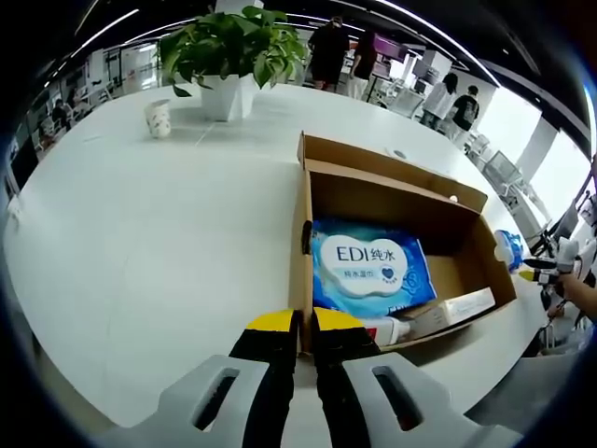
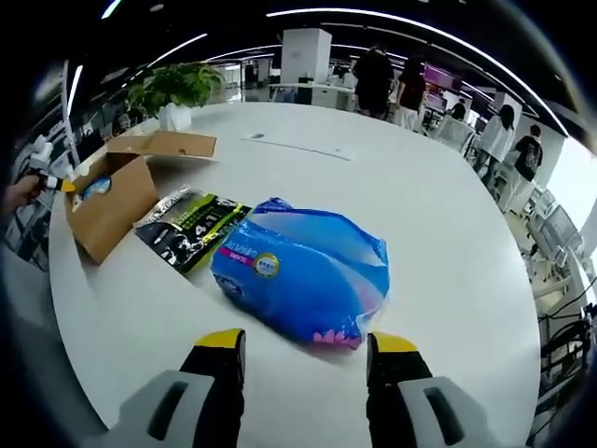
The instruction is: Operate the shoe box by opening the lid, removing the specified soft item, and placing it in the target area until the item is outside and the box remains undamaged.
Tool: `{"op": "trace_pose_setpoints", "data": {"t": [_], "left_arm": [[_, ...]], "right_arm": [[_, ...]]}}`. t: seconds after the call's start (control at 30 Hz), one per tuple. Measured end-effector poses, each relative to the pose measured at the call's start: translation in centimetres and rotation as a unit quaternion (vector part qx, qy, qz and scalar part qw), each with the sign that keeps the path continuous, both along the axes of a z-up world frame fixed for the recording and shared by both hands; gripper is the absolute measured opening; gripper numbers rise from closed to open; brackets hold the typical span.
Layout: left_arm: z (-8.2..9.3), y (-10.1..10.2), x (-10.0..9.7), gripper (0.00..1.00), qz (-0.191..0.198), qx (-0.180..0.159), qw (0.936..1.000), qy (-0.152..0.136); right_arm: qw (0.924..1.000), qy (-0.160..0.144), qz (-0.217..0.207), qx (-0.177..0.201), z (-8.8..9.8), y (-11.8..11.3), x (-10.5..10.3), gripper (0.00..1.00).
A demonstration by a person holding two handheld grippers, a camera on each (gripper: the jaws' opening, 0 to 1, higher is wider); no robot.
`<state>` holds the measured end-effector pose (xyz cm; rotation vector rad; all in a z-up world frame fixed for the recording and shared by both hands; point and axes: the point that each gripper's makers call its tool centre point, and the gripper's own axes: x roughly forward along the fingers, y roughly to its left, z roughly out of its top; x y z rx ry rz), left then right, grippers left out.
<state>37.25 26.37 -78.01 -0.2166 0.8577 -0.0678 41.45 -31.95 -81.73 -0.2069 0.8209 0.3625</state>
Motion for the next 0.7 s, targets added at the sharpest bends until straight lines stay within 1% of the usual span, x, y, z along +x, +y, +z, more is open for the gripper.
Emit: {"op": "trace_pose_setpoints", "data": {"t": [0.2, 0.33, 0.4, 0.7], "left_arm": [[0.0, 0.0, 0.0, 0.03, 0.0, 0.001, 1.0, 0.0], [0.0, 0.0, 0.0, 0.03, 0.001, 0.0, 1.0, -0.001], [0.0, 0.0, 0.0, 0.03, 0.001, 0.0, 1.0, -0.001], [0.0, 0.0, 0.0, 0.03, 0.002, 0.002, 1.0, 0.0]], "right_arm": [[0.9999, -0.009, 0.009, 0.006, 0.8, 1.1, -0.3, 0.5], [0.9996, -0.012, 0.021, 0.014, 1.7, 2.4, -0.5, 0.5], [0.9996, -0.01, 0.025, 0.012, 1.9, 3.0, -0.6, 0.49], [0.9977, -0.008, 0.047, 0.048, 3.9, 6.6, -1.0, 0.49]]}}
